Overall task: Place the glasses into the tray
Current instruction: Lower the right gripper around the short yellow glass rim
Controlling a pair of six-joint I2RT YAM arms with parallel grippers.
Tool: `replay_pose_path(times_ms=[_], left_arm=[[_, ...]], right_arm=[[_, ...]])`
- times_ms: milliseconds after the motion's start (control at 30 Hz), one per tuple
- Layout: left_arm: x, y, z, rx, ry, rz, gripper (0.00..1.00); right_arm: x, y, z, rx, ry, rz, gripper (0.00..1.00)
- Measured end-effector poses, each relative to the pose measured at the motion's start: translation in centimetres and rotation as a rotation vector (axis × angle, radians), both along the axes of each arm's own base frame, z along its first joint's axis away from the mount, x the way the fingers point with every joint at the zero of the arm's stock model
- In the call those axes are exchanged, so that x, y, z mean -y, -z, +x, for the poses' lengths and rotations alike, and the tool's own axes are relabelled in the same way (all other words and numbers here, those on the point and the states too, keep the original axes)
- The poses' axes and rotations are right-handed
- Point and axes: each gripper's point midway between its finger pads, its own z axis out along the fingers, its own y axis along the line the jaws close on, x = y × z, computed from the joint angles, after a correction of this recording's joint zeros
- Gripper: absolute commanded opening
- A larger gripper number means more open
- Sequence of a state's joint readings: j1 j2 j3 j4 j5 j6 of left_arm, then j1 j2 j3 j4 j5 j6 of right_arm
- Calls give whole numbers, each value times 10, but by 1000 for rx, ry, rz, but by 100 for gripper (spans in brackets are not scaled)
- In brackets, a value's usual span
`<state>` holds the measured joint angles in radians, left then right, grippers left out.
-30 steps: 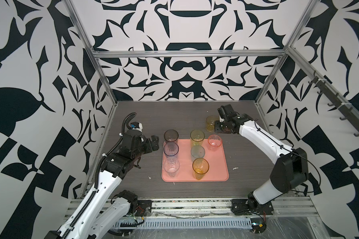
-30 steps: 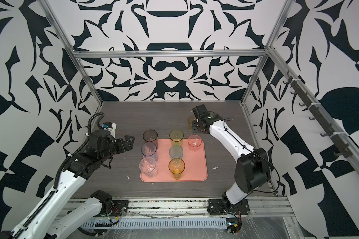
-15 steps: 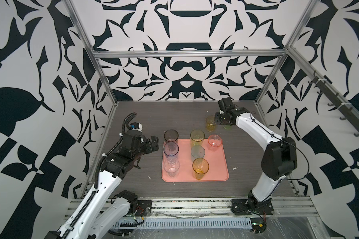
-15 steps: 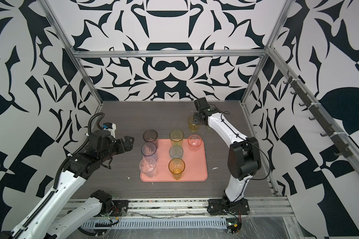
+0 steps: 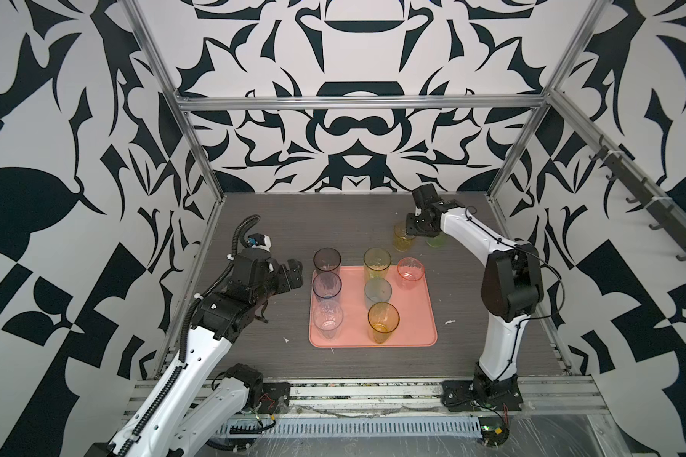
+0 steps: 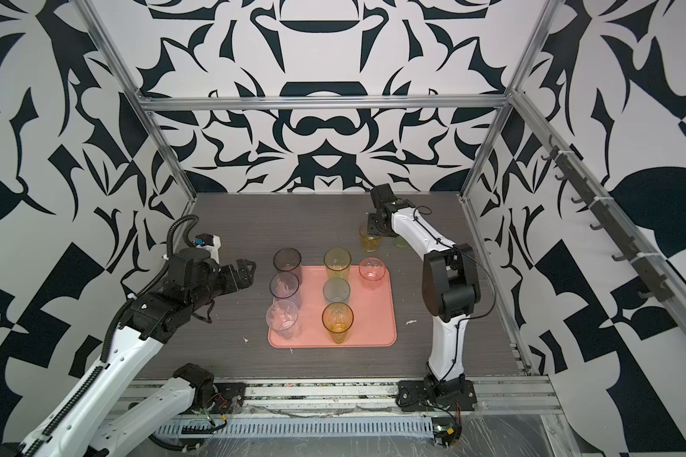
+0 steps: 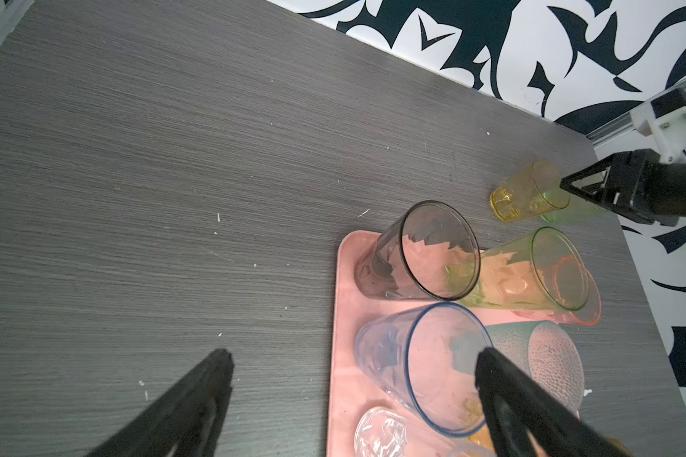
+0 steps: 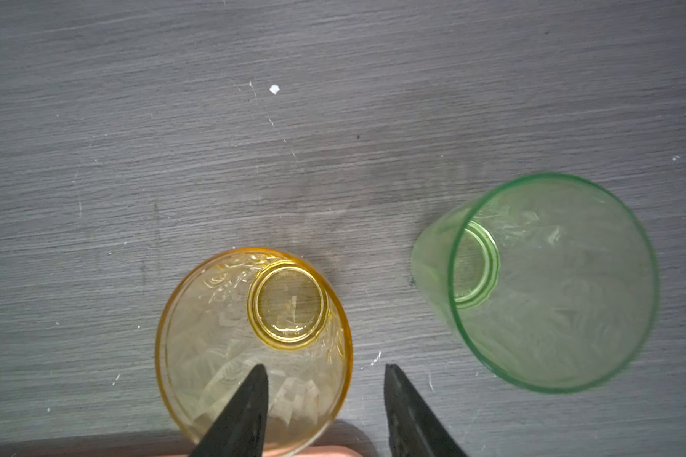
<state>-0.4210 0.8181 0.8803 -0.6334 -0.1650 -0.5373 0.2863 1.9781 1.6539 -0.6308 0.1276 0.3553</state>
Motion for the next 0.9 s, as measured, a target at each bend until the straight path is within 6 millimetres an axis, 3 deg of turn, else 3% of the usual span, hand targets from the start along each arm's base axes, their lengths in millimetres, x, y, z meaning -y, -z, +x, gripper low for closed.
replay_pose_path(times_ms=[600,900], left_arm=[[0,-2,-1,4,-3,-7,100],[0,-3,-1,6,-3,-8,99]], right_arm=[[-1,20,22,-30,-6,-4,51],[-1,27,27,-50,-6,-7,43]])
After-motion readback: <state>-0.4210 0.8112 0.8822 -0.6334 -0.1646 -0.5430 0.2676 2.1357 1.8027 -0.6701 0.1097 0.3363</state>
